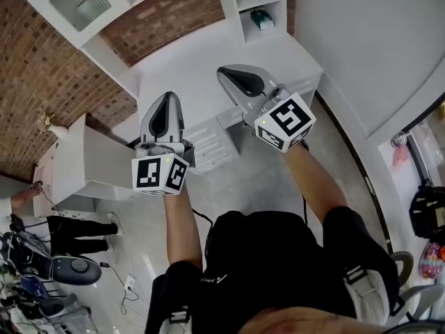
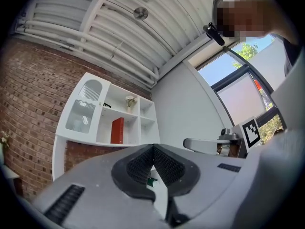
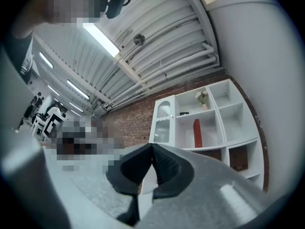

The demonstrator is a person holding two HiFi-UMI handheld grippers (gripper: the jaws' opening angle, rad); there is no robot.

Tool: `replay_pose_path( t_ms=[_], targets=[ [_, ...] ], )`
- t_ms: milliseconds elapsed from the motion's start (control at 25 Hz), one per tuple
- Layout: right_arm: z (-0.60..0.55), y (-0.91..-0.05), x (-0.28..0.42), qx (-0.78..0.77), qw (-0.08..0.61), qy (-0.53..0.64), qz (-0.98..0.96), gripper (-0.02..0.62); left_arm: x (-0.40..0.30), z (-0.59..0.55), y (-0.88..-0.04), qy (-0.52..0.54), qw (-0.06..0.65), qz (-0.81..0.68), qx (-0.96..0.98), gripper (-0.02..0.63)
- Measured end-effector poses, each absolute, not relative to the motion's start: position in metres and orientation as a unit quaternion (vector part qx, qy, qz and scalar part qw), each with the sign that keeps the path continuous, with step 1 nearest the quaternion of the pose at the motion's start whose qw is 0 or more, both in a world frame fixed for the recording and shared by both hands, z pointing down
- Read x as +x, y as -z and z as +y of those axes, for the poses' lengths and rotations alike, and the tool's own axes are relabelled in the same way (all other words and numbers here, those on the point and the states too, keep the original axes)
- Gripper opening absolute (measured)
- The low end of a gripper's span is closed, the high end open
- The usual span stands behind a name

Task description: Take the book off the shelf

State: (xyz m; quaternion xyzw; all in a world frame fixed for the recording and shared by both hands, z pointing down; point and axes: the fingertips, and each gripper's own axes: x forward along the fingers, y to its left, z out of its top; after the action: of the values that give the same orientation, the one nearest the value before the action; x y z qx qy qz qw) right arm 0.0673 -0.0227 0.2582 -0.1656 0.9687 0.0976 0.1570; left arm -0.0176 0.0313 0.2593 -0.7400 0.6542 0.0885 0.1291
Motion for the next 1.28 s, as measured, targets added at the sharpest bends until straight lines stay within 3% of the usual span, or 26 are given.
replay_pose_path(
  t_ms=[320,720,1040,1280],
  targets=[
    [-0.092,-0.237,0.025,-0.173,0.142,-0.093,0.97,0.002,-0.047,-0.023,-0.246,-0.087,0.145,0.654,-0.738,-0.003],
    [-0.235,-0.204,-0.096,-0.209,0.146,-0.093,0.962,0.005,-0.17,-0.147,-0.232,-0.095,0.171,0.642,-0.742,-0.003],
    [-0.361,-0.161,-0.189,-0.246,0.132,-0.106,0.954,0.078,-0.253,-0.264,-0.217,-0.096,0.164,0.61,-0.769,-0.003],
    [-0.446,-0.146,-0.227,-0.272,0.103,-0.07,0.954,0.181,-0.286,-0.324,-0.202,-0.11,0.155,0.599,-0.778,-0.003]
  ],
)
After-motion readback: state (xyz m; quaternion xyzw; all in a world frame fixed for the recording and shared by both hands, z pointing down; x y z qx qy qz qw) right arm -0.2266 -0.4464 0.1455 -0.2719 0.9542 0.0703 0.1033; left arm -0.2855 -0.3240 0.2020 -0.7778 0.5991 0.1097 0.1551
